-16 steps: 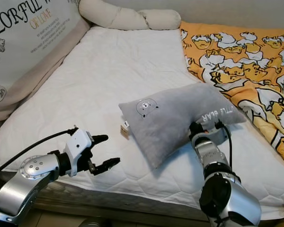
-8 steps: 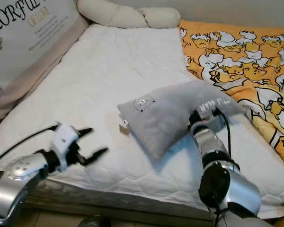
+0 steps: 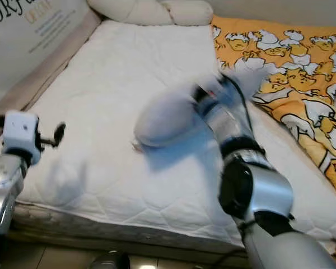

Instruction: Clean up the room

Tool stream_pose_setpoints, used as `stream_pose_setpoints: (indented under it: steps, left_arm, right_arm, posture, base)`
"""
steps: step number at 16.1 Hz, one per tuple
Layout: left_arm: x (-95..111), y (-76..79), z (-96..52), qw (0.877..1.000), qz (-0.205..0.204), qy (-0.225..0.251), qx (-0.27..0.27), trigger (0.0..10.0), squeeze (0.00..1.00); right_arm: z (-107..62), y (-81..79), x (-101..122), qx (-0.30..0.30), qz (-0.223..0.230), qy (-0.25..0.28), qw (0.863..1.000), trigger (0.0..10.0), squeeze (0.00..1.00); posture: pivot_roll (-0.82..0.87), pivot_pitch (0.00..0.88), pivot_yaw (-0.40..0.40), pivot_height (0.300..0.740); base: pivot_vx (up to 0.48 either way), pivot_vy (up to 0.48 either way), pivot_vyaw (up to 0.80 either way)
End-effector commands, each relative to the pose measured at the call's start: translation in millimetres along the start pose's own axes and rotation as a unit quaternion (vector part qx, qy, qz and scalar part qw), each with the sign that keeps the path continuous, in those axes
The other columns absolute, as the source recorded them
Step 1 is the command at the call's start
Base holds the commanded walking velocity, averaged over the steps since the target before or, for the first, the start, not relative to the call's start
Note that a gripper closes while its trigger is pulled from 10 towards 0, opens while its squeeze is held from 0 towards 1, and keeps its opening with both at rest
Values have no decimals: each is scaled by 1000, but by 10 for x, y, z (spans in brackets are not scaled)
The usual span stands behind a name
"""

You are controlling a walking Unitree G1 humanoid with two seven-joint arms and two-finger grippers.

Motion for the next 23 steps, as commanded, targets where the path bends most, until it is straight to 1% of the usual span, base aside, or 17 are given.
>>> stream_pose_setpoints:
  steps: [1,3,4,5,6,8,10,11,12,13,14,15,16,17,20,21,23]
  left_arm:
    - [9,-152,-1,999,3,1,36,10000,0]
    - [25,-292,-3,998,4,-2,68,10000,0]
    - [55,-420,-8,996,0,-2,86,10000,0]
    - [55,-420,-8,996,0,-2,86,10000,0]
    - [84,-503,-13,996,-6,-1,91,10000,0]
    - [176,-667,-19,995,-12,4,99,10000,0]
    - [210,-692,-7,995,-8,9,97,10000,0]
    - [290,-541,106,998,-22,19,52,10000,0]
    - [325,-396,207,999,-28,22,29,10000,0]
    - [298,-164,299,997,-75,18,-13,10000,0]
    - [213,145,367,993,-94,2,-72,10000,0]
    - [82,475,415,986,-103,-26,-129,10000,149]
    - [37,624,432,982,-105,-32,-152,10000,439]
    - [-65,935,511,969,-144,-55,-192,10000,1000]
    - [-208,1347,630,956,-157,-103,-227,10000,1000]
    - [-302,1575,595,944,-170,-124,-254,10000,1000]
    - [-398,1818,511,926,-200,-151,-281,10000,1000]
  right_arm:
    - [0,-179,189,48,30,14,998,0,0]
    - [-38,-227,341,79,59,20,995,0,0]
    - [-141,-212,502,120,82,12,989,0,0]
    - [-141,-212,502,120,82,12,989,0,0]
    - [-252,-113,563,137,75,-6,988,0,0]
    - [-592,461,478,95,115,-53,987,0,0]
    - [-693,579,455,89,138,-58,985,0,0]
    - [-923,793,194,104,124,-86,983,0,0]
    - [-1025,992,-131,98,99,-118,983,0,0]
    - [-1087,1248,-446,61,45,-142,987,0,0]
    - [-1182,1477,-787,18,10,-186,982,0,0]
    - [-1283,1683,-1026,-36,-22,-220,975,0,0]
    - [-1326,1770,-1095,-64,-32,-229,971,0,0]
    - [-1394,1911,-1138,-111,-45,-230,966,0,0]
    - [-1370,1920,-1054,-110,-66,-217,968,0,0]
    - [-1365,1913,-1059,-99,-91,-227,964,0,0]
    - [-1397,1916,-1085,-87,-115,-242,959,0,0]
  posture:
    - [230,0,-21,740]
    - [236,0,-24,740]
    - [241,0,-26,740]
    - [241,0,-26,740]
    - [241,0,-26,740]
    - [223,0,-11,740]
    - [203,0,7,740]
    - [174,0,29,740]
    - [168,0,33,740]
    - [162,0,42,740]
    - [142,0,60,740]
    - [142,0,55,740]
    - [141,0,56,740]
    - [126,0,61,740]
    - [73,0,88,740]
    - [6,0,115,740]
    - [-49,0,135,740]
  base:
    - [0,0,0]
    - [0,0,0]
    - [0,0,0]
    - [0,0,0]
    - [0,0,0]
    - [0,0,0]
    - [0,0,0]
    - [0,0,0]
    - [0,0,0]
    - [0,0,0]
    - [0,0,0]
    - [0,0,0]
    - [0,0,0]
    - [0,0,0]
    - [0,0,0]
    - [0,0,0]
    - [0,0,0]
Point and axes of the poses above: a point about 5 cm out from each wrist's last joint towards the gripper, its own z axis pointing out of the wrist towards the gripper, its own x axis along the axis of the wrist's last joint, y = z × x, the point moved 5 cm from there along z, pointing out of the wrist towards the gripper, and after that the axes turned 6 degrees about -z, right-handed, at the moved point
